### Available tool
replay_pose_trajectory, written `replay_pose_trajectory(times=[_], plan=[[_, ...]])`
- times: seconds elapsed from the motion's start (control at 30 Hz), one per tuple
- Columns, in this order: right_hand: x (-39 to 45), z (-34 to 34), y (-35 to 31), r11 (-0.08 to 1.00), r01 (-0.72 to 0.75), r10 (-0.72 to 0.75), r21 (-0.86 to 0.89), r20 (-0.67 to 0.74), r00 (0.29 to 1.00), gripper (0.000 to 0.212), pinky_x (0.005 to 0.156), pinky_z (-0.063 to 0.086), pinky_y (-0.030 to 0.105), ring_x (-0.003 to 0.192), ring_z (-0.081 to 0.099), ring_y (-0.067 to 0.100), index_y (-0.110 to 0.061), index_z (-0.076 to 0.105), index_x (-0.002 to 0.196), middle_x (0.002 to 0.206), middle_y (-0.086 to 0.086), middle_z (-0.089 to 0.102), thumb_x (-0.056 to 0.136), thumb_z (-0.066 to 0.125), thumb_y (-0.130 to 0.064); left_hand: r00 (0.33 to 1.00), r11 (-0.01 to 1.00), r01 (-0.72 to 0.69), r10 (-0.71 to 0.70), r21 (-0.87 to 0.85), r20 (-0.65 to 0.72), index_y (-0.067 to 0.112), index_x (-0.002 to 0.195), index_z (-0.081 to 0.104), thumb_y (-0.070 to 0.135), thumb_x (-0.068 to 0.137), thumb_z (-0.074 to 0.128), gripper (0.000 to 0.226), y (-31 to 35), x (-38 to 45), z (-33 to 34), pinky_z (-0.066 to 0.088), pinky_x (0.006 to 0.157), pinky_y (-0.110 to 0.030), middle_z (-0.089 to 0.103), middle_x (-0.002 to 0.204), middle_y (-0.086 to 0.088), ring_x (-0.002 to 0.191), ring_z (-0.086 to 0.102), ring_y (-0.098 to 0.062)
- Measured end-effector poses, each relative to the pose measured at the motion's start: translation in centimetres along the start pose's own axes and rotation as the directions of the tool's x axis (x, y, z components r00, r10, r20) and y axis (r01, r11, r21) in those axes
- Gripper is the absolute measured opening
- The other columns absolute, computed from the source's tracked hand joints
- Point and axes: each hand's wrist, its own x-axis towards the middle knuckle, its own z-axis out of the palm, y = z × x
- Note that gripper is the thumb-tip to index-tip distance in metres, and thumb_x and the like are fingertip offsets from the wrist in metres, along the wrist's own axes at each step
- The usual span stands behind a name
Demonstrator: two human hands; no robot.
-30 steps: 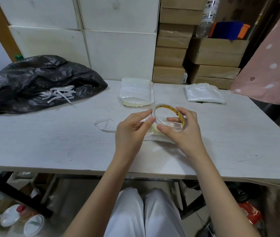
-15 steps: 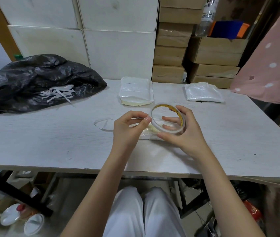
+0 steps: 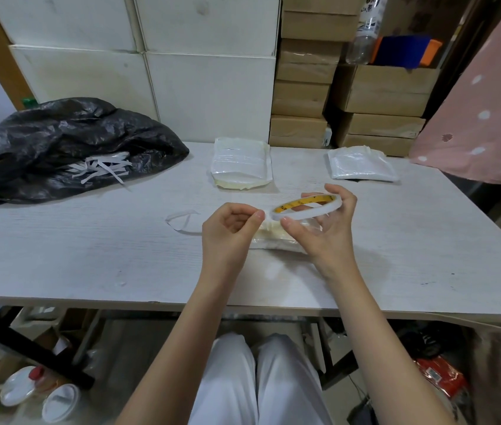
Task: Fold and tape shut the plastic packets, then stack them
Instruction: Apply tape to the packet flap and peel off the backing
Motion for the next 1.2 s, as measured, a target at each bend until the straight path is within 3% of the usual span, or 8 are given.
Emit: replay_pose_trajectory(times=[0.2,0.3,0.4,0.6,0.77,1.0,1.1,1.2], plan=[[0.0,1.1,0.9,0.996,0.046,-0.055,-0.079,-0.113,0.992,0.077,0.073,0.052,0.015,0.098,0.060,0.013,-0.029,0.022,0.117,0.111,-0.001,0.041,0.071,0.076,0.002,0.994,0.999,-0.032,0.033,0.013,-0.108,0.013,0.097,0.066,0.011,0.080,0.072,0.018,0.1,-0.4,-0.3,0.046,0.064,-0.008,0.068,0.076,0.002,0.068,0.061,0.000],[-0.1,1.6,0.9,0.986,0.022,-0.048,-0.163,-0.156,0.987,0.076,0.071,0.047,0.007,0.084,0.063,-0.003,-0.035,0.021,0.112,0.130,0.010,0.036,0.070,0.078,-0.009,0.991,1.000,-0.019,0.022,0.024,-0.133,0.014,0.088,0.071,0.012,0.079,0.073,0.010,0.1,-0.4,-0.6,0.047,0.065,-0.009,0.068,0.076,0.003,0.071,0.062,-0.002],[-0.1,1.7,1.2,0.968,0.031,-0.085,-0.248,-0.210,0.974,0.077,0.068,0.043,0.001,0.096,0.061,0.008,-0.034,0.021,0.113,0.136,0.008,0.029,0.068,0.080,-0.015,0.988,1.000,-0.014,0.014,0.007,-0.154,0.015,0.085,0.072,0.011,0.079,0.073,0.008,0.0,-0.4,-0.7,0.050,0.068,-0.014,0.069,0.077,0.003,0.072,0.062,-0.005],[-0.4,1.9,1.8,0.933,0.066,-0.141,-0.354,-0.192,0.971,0.081,0.076,0.053,0.024,0.089,0.062,0.015,-0.037,0.022,0.114,0.126,-0.007,0.023,0.062,0.082,-0.023,0.987,0.997,0.015,-0.003,0.074,-0.158,0.020,0.083,0.072,0.013,0.078,0.074,0.009,-0.2,0.0,-2.2,0.043,0.065,-0.017,0.067,0.072,0.006,0.069,0.055,-0.007],[-0.6,2.4,2.1,0.891,0.117,-0.226,-0.438,-0.204,0.953,0.082,0.076,0.050,0.016,0.088,0.055,0.006,-0.029,0.027,0.119,0.120,-0.012,0.020,0.060,0.083,-0.019,0.985,0.988,0.019,0.007,0.152,-0.170,0.018,0.085,0.070,0.017,0.078,0.074,0.008,-0.7,-0.2,-2.6,0.043,0.063,-0.006,0.066,0.070,0.008,0.067,0.059,0.006],[-0.6,2.9,2.3,0.825,0.184,-0.321,-0.534,-0.176,0.930,0.082,0.074,0.050,0.018,0.092,0.044,-0.012,-0.021,0.031,0.120,0.120,-0.006,0.020,0.056,0.081,-0.017,0.979,0.989,0.012,0.018,0.148,-0.204,0.018,0.080,0.061,0.015,0.075,0.076,0.016,-1.4,0.1,-2.5,0.048,0.063,-0.012,0.067,0.075,0.000,0.071,0.064,-0.010],[-0.5,3.2,2.2,0.786,0.188,-0.351,-0.588,-0.175,0.920,0.081,0.071,0.052,0.024,0.099,0.040,0.000,-0.023,0.028,0.117,0.118,-0.005,0.019,0.055,0.080,-0.030,0.980,0.984,-0.013,0.048,0.177,-0.193,0.017,0.076,0.059,0.015,0.076,0.076,0.017,-1.8,0.2,-2.4,0.052,0.069,-0.023,0.066,0.076,0.000,0.074,0.065,-0.015],[-0.3,3.6,2.1,0.751,0.170,-0.361,-0.638,-0.180,0.915,0.079,0.069,0.052,0.026,0.109,0.044,0.022,-0.028,0.026,0.113,0.116,-0.004,0.019,0.054,0.074,-0.048,0.981,0.978,-0.044,0.080,0.203,-0.177,0.019,0.075,0.057,0.013,0.076,0.074,0.018,-2.0,0.2,-2.3,0.050,0.068,-0.021,0.063,0.072,0.005,0.069,0.062,-0.008]])
